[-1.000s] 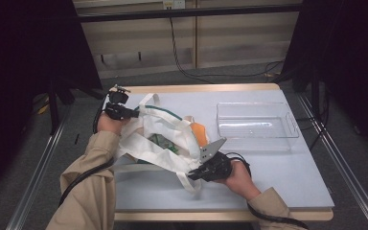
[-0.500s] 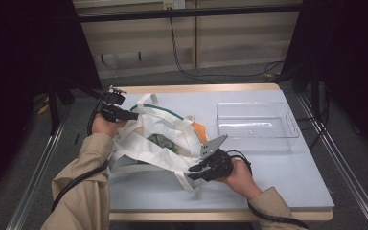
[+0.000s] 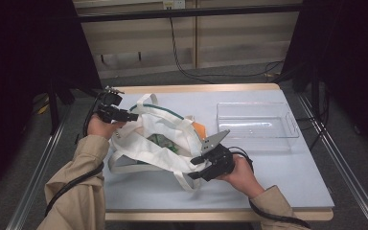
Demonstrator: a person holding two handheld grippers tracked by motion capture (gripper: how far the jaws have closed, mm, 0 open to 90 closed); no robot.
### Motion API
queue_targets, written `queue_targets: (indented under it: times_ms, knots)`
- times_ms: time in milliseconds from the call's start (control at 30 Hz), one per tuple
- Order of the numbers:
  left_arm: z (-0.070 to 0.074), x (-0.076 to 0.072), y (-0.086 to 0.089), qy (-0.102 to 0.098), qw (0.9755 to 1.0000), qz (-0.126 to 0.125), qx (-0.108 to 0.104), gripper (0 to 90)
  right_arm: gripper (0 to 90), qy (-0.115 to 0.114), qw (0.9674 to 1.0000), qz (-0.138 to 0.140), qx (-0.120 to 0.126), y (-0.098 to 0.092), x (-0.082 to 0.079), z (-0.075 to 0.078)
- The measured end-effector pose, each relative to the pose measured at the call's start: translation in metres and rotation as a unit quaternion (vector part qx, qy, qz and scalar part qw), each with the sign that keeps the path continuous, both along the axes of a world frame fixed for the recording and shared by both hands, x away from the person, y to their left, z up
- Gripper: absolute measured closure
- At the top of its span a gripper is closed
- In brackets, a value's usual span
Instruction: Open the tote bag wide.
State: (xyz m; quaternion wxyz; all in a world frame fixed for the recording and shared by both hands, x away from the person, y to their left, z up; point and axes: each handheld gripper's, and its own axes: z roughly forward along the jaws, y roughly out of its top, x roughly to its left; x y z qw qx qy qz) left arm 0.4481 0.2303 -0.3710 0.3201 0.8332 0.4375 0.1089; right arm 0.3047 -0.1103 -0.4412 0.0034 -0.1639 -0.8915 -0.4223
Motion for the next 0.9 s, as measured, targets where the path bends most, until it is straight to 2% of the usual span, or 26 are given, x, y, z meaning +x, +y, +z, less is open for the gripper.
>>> queue_targets:
  times_ms: [33, 67, 100, 133, 200, 433, 500, 533, 600, 800, 900]
  knots:
    - [0.001, -0.002, -0.001, -0.002, 1.0000, 0.004, -0.004, 47.5, 41.5, 0.001, 1.0000, -0.003, 0.000, 0.000, 0.001, 0.002]
    - [0.003, -0.003, 0.000, -0.002, 1.0000, -0.004, 0.002, 46.8, 41.2, 0.002, 1.0000, -0.003, -0.001, 0.000, 0.001, 0.002]
    - [0.004, -0.005, -0.001, -0.004, 1.0000, -0.001, -0.005, 46.4, 41.0, 0.005, 1.0000, -0.006, -0.003, 0.000, 0.001, 0.003]
    - [0.005, -0.006, 0.000, -0.002, 1.0000, -0.008, 0.001, 46.1, 40.7, 0.001, 1.0000, -0.005, -0.004, 0.000, 0.001, 0.004]
    - [0.006, -0.006, 0.001, -0.002, 1.0000, -0.009, 0.001, 45.7, 40.2, -0.002, 1.0000, -0.004, -0.005, 0.000, 0.002, 0.005]
    - [0.012, -0.012, 0.000, -0.006, 0.9999, -0.015, 0.002, 43.4, 37.4, 0.004, 1.0000, -0.004, -0.007, 0.001, 0.005, 0.011]
    - [0.013, -0.013, 0.000, -0.008, 0.9998, -0.018, -0.002, 43.3, 35.6, 0.009, 0.9999, -0.005, -0.007, 0.002, 0.005, 0.011]
    - [0.013, -0.014, -0.001, -0.010, 0.9998, -0.010, -0.010, 43.3, 33.9, 0.010, 0.9999, -0.002, -0.009, 0.002, 0.006, 0.011]
    - [0.015, -0.014, 0.001, -0.009, 0.9998, -0.015, -0.009, 43.0, 30.2, 0.011, 0.9999, -0.003, -0.009, 0.004, 0.006, 0.011]
    - [0.016, -0.015, 0.003, -0.011, 0.9998, -0.016, -0.005, 41.1, 26.2, 0.022, 0.9997, -0.011, 0.007, 0.002, 0.008, 0.015]
    - [0.018, -0.016, 0.003, -0.012, 0.9997, -0.018, -0.007, 41.1, 25.7, 0.021, 0.9997, -0.014, 0.007, 0.001, 0.009, 0.017]
